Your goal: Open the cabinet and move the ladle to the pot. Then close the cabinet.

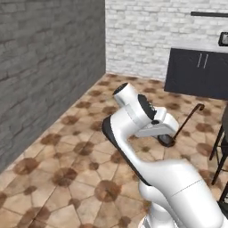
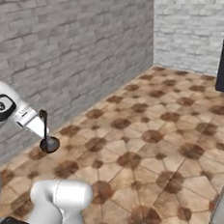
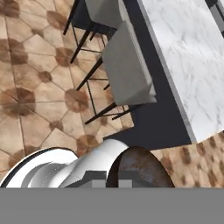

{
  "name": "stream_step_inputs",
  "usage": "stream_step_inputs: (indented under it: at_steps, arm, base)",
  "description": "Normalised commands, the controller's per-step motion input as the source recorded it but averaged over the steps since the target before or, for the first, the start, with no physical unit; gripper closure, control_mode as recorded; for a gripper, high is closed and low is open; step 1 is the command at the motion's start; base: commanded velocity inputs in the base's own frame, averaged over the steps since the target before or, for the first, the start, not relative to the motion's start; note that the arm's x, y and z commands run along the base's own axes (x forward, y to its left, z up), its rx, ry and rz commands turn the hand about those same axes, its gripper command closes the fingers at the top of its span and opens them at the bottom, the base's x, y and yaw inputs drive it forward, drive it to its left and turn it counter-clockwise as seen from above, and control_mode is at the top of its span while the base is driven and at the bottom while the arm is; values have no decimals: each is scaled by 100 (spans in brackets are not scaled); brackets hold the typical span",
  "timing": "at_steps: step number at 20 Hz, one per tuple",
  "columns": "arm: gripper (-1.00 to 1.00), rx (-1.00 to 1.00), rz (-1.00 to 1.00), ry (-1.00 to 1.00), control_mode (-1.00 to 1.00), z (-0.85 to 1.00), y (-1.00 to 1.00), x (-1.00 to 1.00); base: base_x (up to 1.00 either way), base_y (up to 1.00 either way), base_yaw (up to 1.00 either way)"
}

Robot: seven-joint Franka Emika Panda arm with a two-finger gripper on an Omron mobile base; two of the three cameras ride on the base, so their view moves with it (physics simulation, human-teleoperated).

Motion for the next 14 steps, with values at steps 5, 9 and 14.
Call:
stream_step_inputs:
  at_steps: [5,9,14]
  arm:
    - [100,0,0,0,100,0,0,0]
    - [100,0,0,0,100,0,0,0]
    - [100,0,0,0,100,0,0,0]
  base:
    - [98,1,-44]
    - [93,3,-43]
    - [90,11,-42]
